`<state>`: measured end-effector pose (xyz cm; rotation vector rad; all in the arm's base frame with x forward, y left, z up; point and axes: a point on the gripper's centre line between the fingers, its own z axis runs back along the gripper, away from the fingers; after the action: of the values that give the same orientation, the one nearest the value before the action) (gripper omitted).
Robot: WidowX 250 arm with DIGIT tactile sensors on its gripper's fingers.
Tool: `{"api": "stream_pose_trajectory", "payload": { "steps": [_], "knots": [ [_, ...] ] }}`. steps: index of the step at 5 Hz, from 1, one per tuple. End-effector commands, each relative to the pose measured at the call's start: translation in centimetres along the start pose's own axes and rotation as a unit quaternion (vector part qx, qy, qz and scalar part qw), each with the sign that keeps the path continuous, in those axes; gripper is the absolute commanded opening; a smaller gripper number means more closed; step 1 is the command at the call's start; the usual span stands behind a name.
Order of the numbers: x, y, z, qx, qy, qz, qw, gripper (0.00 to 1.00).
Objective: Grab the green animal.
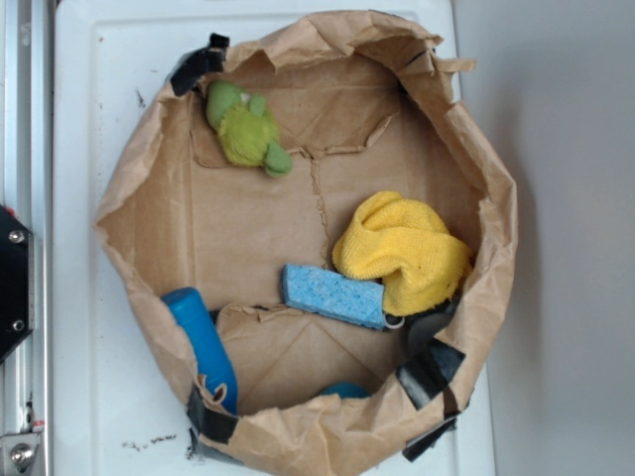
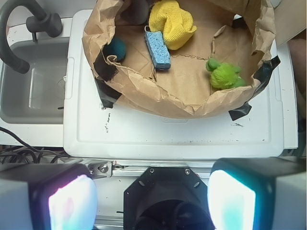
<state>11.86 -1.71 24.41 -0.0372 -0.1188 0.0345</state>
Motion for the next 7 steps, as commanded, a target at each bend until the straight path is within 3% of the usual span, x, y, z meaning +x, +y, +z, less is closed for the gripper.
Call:
{"api": "stream_pose_trajectory", "payload": {
  "steps": [1,2,3,4,5,7],
  "knots": [
    [0.0,0.0,0.0,0.0,0.0,0.0,1.0,1.0],
    [2.9,0.4,-1.2,-0.039,-0.005,-0.091,0.995,1.0],
    [6.1,0.9,-1.9,-0.058,-0.017,-0.135,0.989,1.0],
    [10.4,2.3,-1.8,-0.078,-0.06,-0.159,0.982,1.0],
    [11.9,3.0,-0.4,-0.087,-0.088,-0.092,0.988,1.0],
    [11.9,3.0,-0.4,-0.087,-0.088,-0.092,0.988,1.0]
  ]
}}
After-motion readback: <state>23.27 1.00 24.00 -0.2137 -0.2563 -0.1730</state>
